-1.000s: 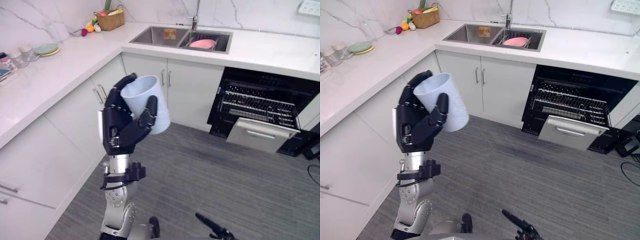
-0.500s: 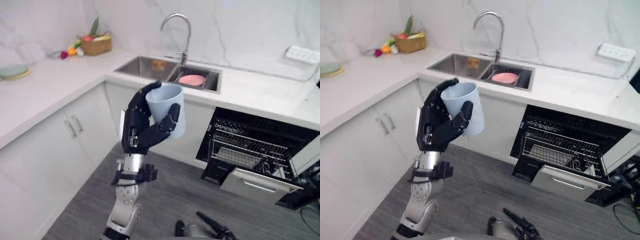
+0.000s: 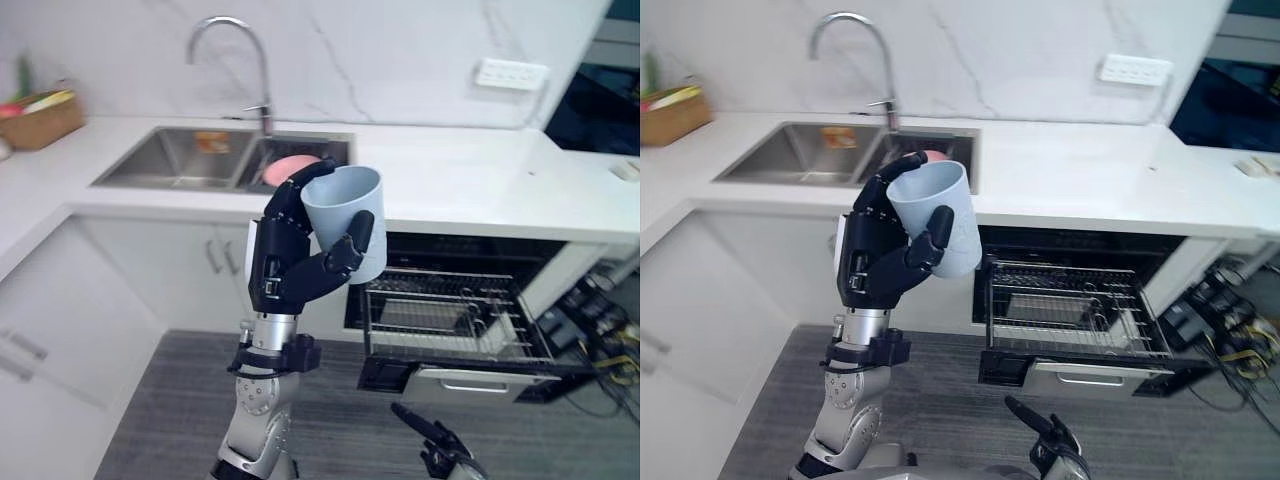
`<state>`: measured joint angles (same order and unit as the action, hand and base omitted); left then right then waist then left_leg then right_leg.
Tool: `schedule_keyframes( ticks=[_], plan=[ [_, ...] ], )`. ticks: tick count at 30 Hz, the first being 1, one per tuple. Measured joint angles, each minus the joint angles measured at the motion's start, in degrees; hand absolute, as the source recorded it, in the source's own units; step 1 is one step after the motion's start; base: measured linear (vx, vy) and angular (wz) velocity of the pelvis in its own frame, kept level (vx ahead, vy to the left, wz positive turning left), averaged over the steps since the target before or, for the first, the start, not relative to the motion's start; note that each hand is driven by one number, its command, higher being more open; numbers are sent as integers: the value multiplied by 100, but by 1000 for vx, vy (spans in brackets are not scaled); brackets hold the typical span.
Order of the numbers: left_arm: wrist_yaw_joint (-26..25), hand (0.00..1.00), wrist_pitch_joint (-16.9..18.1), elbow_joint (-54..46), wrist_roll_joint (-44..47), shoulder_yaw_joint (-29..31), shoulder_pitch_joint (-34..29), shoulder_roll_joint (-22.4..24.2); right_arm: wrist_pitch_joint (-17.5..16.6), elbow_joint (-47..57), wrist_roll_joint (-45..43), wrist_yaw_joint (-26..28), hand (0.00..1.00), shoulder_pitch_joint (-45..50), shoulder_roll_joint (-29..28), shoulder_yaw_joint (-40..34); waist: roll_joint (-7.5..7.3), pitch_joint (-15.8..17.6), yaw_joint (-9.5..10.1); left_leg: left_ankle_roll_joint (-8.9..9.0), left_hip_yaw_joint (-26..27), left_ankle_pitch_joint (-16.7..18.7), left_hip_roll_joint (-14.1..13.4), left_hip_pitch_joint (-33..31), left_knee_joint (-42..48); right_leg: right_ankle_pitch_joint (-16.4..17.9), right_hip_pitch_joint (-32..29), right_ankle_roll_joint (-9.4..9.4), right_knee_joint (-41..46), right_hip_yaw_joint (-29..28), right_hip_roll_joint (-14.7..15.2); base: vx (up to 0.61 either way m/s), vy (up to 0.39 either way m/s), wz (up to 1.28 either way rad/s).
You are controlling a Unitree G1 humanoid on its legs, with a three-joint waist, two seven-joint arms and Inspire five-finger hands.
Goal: Walk over to the sink, pick up the cup, carry it to the dishwasher, place the cup inside the dishwasher, then close the dishwasher door
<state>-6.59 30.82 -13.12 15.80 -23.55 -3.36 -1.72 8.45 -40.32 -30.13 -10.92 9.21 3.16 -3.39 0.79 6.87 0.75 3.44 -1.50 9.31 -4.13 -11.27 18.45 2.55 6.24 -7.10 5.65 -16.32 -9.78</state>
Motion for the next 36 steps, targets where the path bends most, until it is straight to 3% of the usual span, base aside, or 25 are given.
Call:
schedule_keyframes(
  ticks=[2, 3, 5, 8, 11, 13, 14, 15, 16, 18, 19, 20, 22, 25, 31, 36],
  plan=[
    [-97, 0, 4, -111, -9, -124, 19, -23, -43, 124, 385, -73, 100, 31, -6, 54, 7, -16, -11, 164, -197, -603, 34, 112, -332, 195, 48, 108, 66, -545, -16, 370, 354, -151],
    [-94, 0, 1, -266, -6, -188, 48, -117, -62, 218, 507, -169, 100, 8, -43, 52, -12, -45, -17, -77, -45, -743, 62, 176, -315, 385, -1, 242, 172, -828, 3, 267, 291, -101],
    [-66, 0, -6, -538, 6, -244, 155, -370, -110, 360, 576, -321, 100, 20, -71, 49, -214, -122, -103, -266, 383, -634, 88, 209, -309, 492, -144, 460, 253, -846, 196, 331, 332, -112],
    [-73, 0, 6, -932, 178, -182, 420, -473, -397, 601, 915, -687, 100, 22, -70, -11, -262, -147, -169, -496, 878, -461, 141, 638, -403, 402, -19, 760, 203, -532, 462, 238, 189, -110],
    [-71, 0, 36, -936, 171, -373, 653, -474, -431, 583, 1261, -855, 100, 86, -89, -13, -246, -311, -234, -479, 932, -362, 180, 857, -563, 382, 4, 785, 199, -424, 531, 144, 80, -74],
    [-62, 0, 61, -895, 95, -411, 799, -496, -570, 512, 1488, -1030, 100, 213, -171, -149, -230, -355, -458, -478, 1044, -305, 180, 1042, -794, 380, -48, 789, 208, -348, 540, 73, 42, -49],
    [-58, 0, 63, -823, 95, -331, 823, -552, -718, 479, 1595, -963, 100, 320, -191, -280, -227, -389, -512, -478, 1138, -305, 169, 1123, -904, 376, -91, 795, 232, -323, 536, 33, 23, -78],
    [-62, 0, 139, -623, 103, -22, 832, -653, -1180, 302, 1639, -664, 100, 411, -214, -669, -203, -405, -553, -476, 1349, -304, 104, 1274, -1084, 378, -147, 844, 266, -143, 525, 14, -7, -127],
    [-79, 0, 195, -471, 124, 472, 815, -724, -1542, 369, 1781, -447, 100, 488, -207, -1021, -206, -402, -561, -471, 1603, -307, 62, 1446, -1265, 533, -252, 922, 304, 481, 640, -1, -25, -151],
    [-294, 0, 245, -337, 181, 1140, 700, -721, -1622, 966, 1985, -203, 100, 493, -94, -1299, -227, -393, -569, -447, 2006, -286, 44, 1585, -1300, 666, -471, 794, 308, 1629, 1123, -80, -47, -180],
    [-592, 0, 186, -272, 196, 1530, 619, -734, -1574, 1936, 2120, 189, 100, 518, 103, -1437, -239, -386, -611, -320, 2073, -187, -52, 1609, -1190, 334, -550, 988, -26, 2272, 1468, -99, -96, -169],
    [-706, 0, 171, -274, 145, 1582, 584, -758, -1543, 2401, 2132, 349, 100, 534, 182, -1483, -263, -377, -622, -237, 2087, -89, -88, 1611, -1116, -47, -555, 1159, -116, 2412, 1547, -43, -165, -123],
    [-875, 0, 35, -259, -218, 1384, 374, -692, -1315, 4195, 2115, 749, 100, 559, 492, -1828, -244, -364, -679, -103, 1783, 33, -301, 1584, -948, -163, -482, 1053, -284, 2293, 1288, 19, -205, -45],
    [-1063, 0, -40, -261, -987, 1182, 324, -590, -1252, 5718, 2009, 896, 100, 332, 746, -1980, -252, -371, -715, 35, 1650, 6, -424, 1589, -958, -228, -393, 959, -407, 2327, 1144, 2, -160, -2],
    [-1621, 0, -144, -285, -1776, 1239, 326, -462, -1266, 6257, 1702, 1325, 100, -10, 721, -1297, -215, -396, -603, 76, 1527, -88, -382, 1547, -1037, -376, -274, 946, -679, 2470, 1154, -29, -24, 13],
    [-1891, 0, -361, -287, -2393, 1304, 327, -427, -1250, 6258, 860, 2071, 100, -55, 715, -830, -190, -401, -520, 10, 1304, -175, -221, 1477, -1140, -429, -199, 1006, -828, 2684, 1291, 8, 28, 22]
  ],
)
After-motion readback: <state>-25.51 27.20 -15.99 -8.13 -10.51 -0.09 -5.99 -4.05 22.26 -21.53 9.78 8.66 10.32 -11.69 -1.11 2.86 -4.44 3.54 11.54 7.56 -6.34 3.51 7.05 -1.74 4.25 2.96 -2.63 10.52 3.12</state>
